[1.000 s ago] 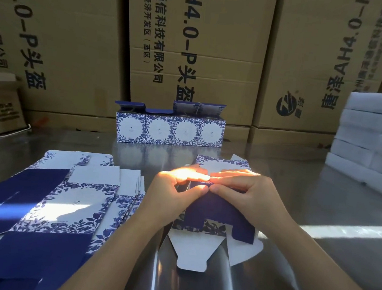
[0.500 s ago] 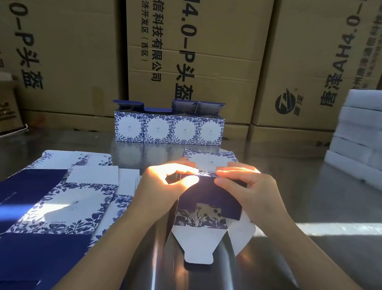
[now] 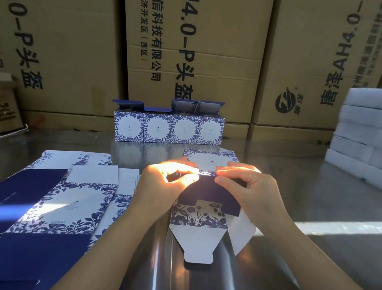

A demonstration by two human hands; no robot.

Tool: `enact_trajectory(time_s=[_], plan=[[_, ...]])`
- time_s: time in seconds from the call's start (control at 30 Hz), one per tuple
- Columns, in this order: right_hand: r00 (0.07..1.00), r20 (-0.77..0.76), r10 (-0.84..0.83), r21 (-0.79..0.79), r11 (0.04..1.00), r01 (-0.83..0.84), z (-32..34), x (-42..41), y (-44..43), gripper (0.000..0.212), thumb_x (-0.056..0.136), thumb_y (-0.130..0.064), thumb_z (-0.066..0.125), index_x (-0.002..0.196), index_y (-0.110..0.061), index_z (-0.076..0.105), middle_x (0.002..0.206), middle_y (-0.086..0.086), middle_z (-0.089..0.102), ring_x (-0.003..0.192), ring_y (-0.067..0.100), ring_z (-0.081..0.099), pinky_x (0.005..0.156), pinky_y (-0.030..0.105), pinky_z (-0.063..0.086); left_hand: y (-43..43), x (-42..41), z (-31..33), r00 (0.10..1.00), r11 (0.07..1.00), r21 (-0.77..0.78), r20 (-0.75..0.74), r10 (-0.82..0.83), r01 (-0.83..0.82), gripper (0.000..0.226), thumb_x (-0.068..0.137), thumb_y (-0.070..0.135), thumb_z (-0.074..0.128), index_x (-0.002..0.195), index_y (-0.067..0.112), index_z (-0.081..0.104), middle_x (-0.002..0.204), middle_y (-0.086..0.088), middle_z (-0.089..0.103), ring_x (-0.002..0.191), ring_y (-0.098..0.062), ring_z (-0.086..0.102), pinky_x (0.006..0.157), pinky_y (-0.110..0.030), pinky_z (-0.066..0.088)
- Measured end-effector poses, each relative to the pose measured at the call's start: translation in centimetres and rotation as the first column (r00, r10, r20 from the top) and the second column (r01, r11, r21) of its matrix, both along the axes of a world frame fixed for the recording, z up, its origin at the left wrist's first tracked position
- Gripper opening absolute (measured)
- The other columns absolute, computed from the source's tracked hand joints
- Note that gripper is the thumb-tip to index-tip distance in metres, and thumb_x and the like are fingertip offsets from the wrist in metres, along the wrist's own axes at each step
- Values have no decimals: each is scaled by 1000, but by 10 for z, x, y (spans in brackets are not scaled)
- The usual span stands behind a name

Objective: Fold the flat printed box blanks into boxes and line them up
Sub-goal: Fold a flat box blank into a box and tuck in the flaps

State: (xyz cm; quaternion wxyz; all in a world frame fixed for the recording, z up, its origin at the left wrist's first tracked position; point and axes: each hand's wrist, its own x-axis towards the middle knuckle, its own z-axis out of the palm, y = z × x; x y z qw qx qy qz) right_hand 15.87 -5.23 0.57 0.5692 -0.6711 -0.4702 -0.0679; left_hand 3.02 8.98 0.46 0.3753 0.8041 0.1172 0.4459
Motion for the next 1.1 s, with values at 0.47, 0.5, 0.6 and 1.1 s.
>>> enact_trajectory(time_s=[0.47, 0.5, 0.6, 1.1], plan=[[989, -119, 90, 29, 996, -87, 0, 5, -3, 22, 81, -15, 73, 80, -37, 74, 92, -29, 69, 92, -9, 62, 77, 3, 44, 7, -3, 0, 999, 998, -60, 51, -1, 4, 29, 76, 21, 76, 67, 47, 69, 91, 28, 64, 84, 9, 60, 67, -5, 45], [988, -122, 93, 27, 996, -90, 0, 5, -3, 23, 81, -14, 73, 80, -37, 74, 91, -28, 69, 91, -8, 63, 76, 3, 44, 7, -4, 0, 999, 998, -56, 45, 6, -4, 29, 76, 22, 76, 66, 48, 69, 90, 30, 63, 85, 9, 60, 67, -4, 44], [991, -109, 77, 35, 997, -74, -1, 3, -2, 22, 80, -14, 74, 79, -36, 75, 88, -27, 70, 90, -8, 64, 77, 2, 43, 7, -4, -1, 999, 998, -57, 22, 28, -27, 30, 76, 25, 76, 65, 51, 69, 90, 30, 63, 84, 8, 60, 65, -4, 43], [990, 129, -57, -29, 998, 62, 0, 1, -5, 12, 84, -30, 68, 92, -35, 75, 93, -30, 63, 103, 7, 56, 83, 36, 53, -8, -4, 2, 999, 999, 32, -47, 13, -12, 24, 80, 26, 72, 81, 49, 64, 99, 20, 58, 95, 12, 52, 74, -8, 44]])
